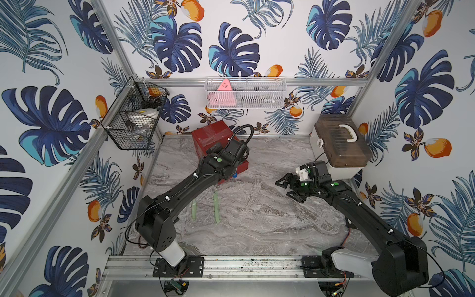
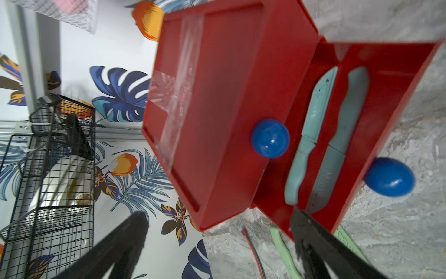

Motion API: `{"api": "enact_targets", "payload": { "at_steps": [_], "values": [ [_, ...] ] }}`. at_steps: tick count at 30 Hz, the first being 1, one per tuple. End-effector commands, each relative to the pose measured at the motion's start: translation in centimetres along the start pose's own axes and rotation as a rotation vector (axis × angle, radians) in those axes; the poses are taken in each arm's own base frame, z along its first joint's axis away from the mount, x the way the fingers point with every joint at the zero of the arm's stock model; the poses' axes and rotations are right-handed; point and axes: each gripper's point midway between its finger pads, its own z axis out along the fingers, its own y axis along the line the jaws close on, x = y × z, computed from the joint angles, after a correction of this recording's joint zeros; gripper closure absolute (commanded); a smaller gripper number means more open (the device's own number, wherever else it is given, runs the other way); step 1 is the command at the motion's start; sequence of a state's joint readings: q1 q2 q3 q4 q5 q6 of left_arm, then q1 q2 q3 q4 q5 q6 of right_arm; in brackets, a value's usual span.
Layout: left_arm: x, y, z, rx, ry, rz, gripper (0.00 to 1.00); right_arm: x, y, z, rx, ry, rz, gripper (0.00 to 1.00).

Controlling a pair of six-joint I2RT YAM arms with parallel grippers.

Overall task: Place the fruit knives into the drawer by color
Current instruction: Place the fruit knife in the drawer, then close the drawer in the storage box.

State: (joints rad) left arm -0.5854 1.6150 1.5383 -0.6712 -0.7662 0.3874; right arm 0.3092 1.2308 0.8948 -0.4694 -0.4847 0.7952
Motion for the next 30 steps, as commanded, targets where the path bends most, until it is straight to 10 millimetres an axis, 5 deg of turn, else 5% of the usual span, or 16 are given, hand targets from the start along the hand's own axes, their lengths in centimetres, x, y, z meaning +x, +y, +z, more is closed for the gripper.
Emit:
{"api": "enact_targets", "payload": {
  "at_steps": [1, 4, 6, 7, 8, 13, 20, 30],
  "values": [
    [-2.7, 3.2, -2.3, -0.018, -0.110, -0.165, 0.04, -1.0, 2.1, 1.0, -0.077, -0.019, 0.032, 0.29],
    [-5.1, 5.8, -2.7, 0.004, -0.167, -0.291, 0.15, -1.5, 3.8, 3.0, -0.118, -0.002, 0.065, 0.66],
    [-6.1, 7.1, -1.9, 0.030, -0.175, -0.371, 0.57, -1.6, 5.2, 4.5, -0.140, 0.016, 0.072, 0.89],
    [-6.5, 7.6, -1.1, 0.036, -0.173, -0.408, 0.87, -1.7, 5.9, 5.3, -0.148, 0.025, 0.077, 0.97],
    [-6.7, 7.7, -0.1, 0.046, -0.160, -0.438, 1.00, -1.8, 6.5, 6.2, -0.154, 0.031, 0.083, 1.00],
    [-7.0, 6.0, 5.1, 0.120, -0.083, -0.529, 1.00, -2.1, 7.8, 9.7, -0.172, 0.060, 0.130, 1.00],
    [-3.7, 4.1, 11.6, 0.168, 0.043, -0.603, 1.00, -1.4, 8.5, 13.2, -0.187, 0.107, 0.160, 1.00],
    [2.1, 1.8, 16.2, 0.245, 0.184, -0.676, 1.00, -1.8, 11.0, 17.8, -0.238, 0.132, 0.163, 1.00]
  ]
}}
